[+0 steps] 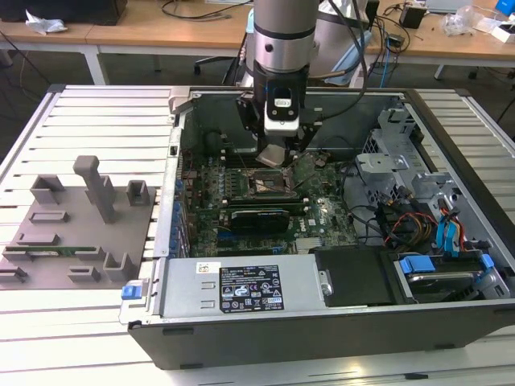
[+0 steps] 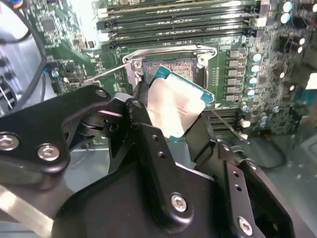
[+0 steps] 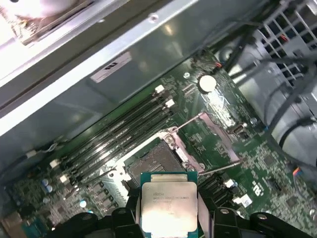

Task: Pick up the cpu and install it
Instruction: 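Place the cpu into insertion slot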

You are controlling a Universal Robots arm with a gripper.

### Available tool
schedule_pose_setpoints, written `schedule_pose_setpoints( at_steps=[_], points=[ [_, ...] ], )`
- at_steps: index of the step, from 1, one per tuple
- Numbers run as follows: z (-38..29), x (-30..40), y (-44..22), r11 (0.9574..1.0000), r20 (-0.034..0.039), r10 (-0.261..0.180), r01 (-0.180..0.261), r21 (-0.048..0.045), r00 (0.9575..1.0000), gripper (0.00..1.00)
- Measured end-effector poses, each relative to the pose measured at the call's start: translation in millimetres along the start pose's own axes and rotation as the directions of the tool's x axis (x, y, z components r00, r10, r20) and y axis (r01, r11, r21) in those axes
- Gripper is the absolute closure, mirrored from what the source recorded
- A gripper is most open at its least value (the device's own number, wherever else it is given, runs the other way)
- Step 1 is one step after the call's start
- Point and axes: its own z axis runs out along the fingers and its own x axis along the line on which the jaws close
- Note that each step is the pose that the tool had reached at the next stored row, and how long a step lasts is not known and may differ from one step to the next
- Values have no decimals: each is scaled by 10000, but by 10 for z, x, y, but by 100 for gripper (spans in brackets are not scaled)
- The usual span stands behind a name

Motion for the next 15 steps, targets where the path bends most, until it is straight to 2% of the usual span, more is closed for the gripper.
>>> schedule_pose_setpoints(
  at_steps=[3, 6, 10, 11, 12, 15],
  points=[
    [4, 0, 0, 9986, 30, 538, -538, 12, 9985, 46],
    [9, 0, -1, 9932, 65, 1161, -1161, 25, 9932, 46],
    [15, 0, -1, 9812, 110, 1930, -1931, 36, 9811, 46],
    [18, 0, -1, 9724, 135, 2333, -2334, 42, 9723, 46],
    [20, 0, -1, 9653, 151, 2609, -2610, 44, 9653, 46],
    [24, 1, -2, 9488, 185, 3156, -3157, 48, 9487, 46]
  ],
)
